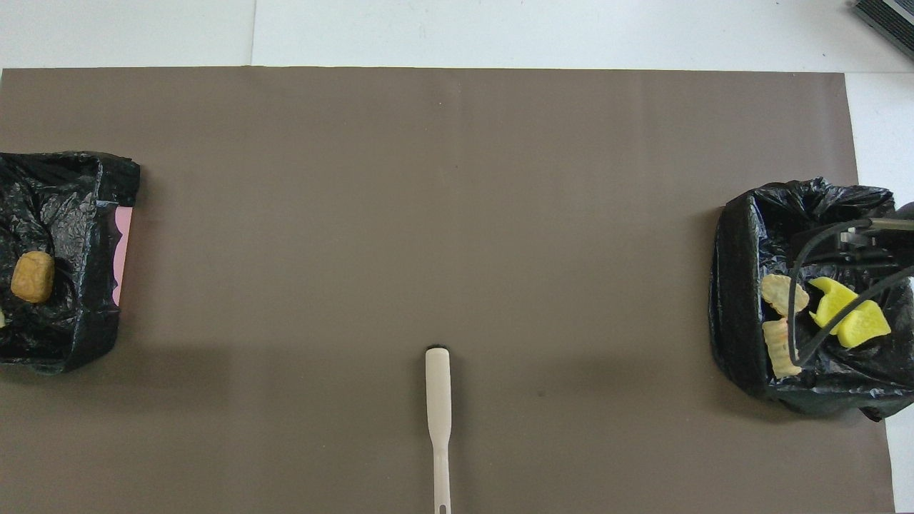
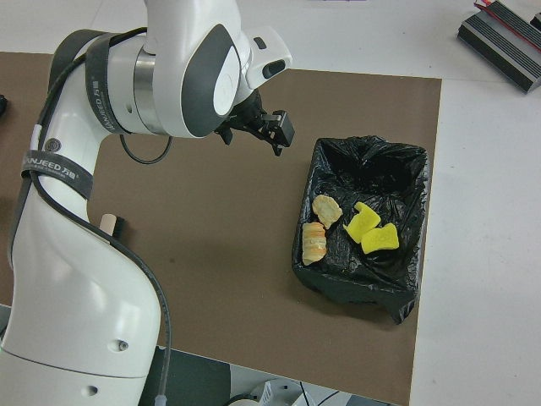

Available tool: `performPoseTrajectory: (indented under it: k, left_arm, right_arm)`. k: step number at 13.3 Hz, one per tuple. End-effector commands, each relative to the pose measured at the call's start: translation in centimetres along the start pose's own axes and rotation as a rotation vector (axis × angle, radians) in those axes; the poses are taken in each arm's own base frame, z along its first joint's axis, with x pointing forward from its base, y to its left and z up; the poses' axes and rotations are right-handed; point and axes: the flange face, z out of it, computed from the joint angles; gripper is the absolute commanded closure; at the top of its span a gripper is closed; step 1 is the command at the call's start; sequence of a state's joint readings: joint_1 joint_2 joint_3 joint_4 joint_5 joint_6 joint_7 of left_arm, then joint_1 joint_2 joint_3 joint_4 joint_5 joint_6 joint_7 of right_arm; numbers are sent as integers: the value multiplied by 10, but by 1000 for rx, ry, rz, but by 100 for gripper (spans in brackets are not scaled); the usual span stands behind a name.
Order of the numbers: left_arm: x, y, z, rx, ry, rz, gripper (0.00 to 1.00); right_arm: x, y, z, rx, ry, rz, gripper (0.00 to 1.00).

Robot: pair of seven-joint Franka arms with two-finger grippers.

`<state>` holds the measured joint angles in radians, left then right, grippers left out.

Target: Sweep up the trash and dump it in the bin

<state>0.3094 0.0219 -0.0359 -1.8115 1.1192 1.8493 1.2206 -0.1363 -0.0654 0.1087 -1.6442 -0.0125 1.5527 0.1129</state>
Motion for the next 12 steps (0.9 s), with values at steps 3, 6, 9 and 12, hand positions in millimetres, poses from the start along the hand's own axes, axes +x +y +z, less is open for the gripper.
performPoseTrajectory:
  k: [3, 6, 9, 12]
  left_arm:
    - [-10, 7, -6, 11, -29, 17, 100]
    - [-19, 14, -22, -9, 104, -68, 100]
    - [-12, 23, -43, -53, 320, -143, 100]
    - [17, 34, -71, -175, 476, -245, 100]
  right_arm:
    - [14, 0, -2, -8, -10, -25, 0]
    - [12, 1, -3, -9, -13, -23, 0]
    - [12, -1, -2, -9, -16, -27, 0]
    - [12, -1, -3, -7, -14, -27, 0]
